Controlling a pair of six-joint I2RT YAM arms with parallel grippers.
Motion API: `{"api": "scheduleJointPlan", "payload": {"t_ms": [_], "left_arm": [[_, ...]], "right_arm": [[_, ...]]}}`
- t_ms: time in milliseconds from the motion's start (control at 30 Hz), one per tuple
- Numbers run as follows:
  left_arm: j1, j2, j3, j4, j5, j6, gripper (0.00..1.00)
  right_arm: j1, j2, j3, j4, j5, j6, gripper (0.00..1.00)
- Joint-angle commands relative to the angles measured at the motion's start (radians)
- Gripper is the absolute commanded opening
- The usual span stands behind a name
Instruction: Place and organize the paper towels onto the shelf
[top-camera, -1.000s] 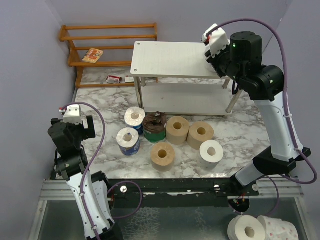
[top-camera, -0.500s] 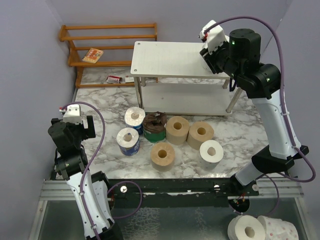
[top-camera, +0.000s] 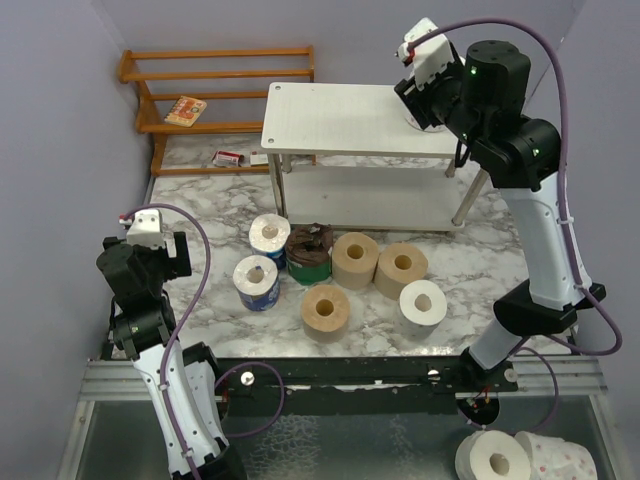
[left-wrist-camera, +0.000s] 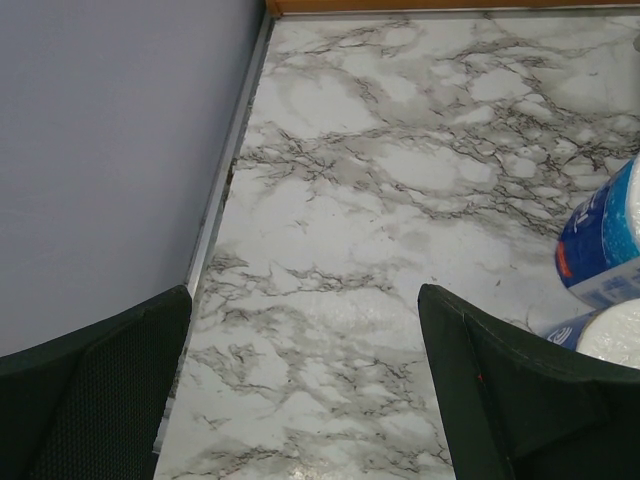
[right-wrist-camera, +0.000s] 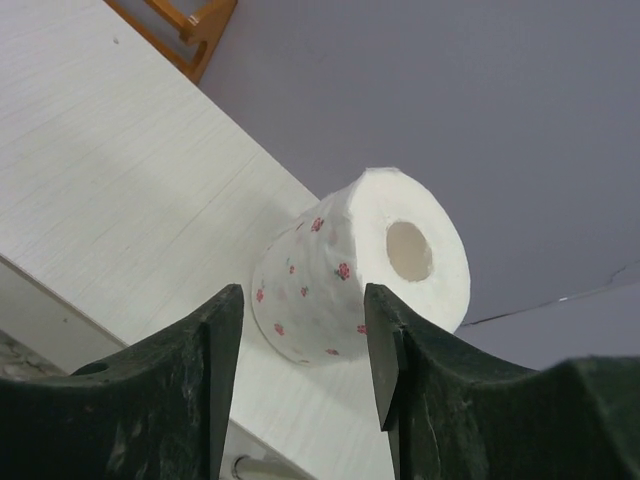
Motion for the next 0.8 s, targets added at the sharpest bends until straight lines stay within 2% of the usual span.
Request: {"api": "scheduleJointPlan", "payload": {"t_ms": [0,67,100,167,267,367,433,567,767], "left_arm": [[0.006,-0.007,-0.009,0.026,-0.007,0.004,0.99],[0.005,-0.009,-0.009,0.025,-0.007,0.002,0.99],[0.006,-0.010,-0.009,0.025,-0.008,0.003,0.99],[0.005,-0.011,-0.009,0.026,-0.010,0.003,0.99],[0.006,-0.004,-0.009,0.027,-0.009,0.003,0.99],[0.006,0.007,-0.006,0.026,-0.013,0.001,0.99],[0.006,0.013,-0.006,0.026,-0.017,-0.001,0.99],[0.006,0.030,-0.003,0.027,-0.031,-0.005,0.99],[0.007,0.009,-0.007,0.030,-0.046,-0.013,0.99]], "right_arm": [[-0.003,-0.019,0.073,-0.066,-0.080,-0.032,0.53],[-0.003,-0.075,-0.008,-0.263,-0.232,-0.056,0.52],[-0.002,-0.125,-0.112,-0.321,-0.315,-0.071,0.50],[-0.002,-0.271,-0.420,-0.415,-0.418,-0.123,0.49],[-0.002,-0.536,-0.868,-0.430,-0.460,-0.207,0.51],[-0.002,-0.653,-1.120,-0.431,-0.411,-0.241,0.52],[-0.002,-0.663,-1.231,-0.431,-0.408,-0.232,0.52],[-0.002,-0.622,-1.350,-0.430,-0.523,-0.240,0.51],[0.006,-0.535,-1.342,-0.428,-0.702,-0.253,0.51]]}}
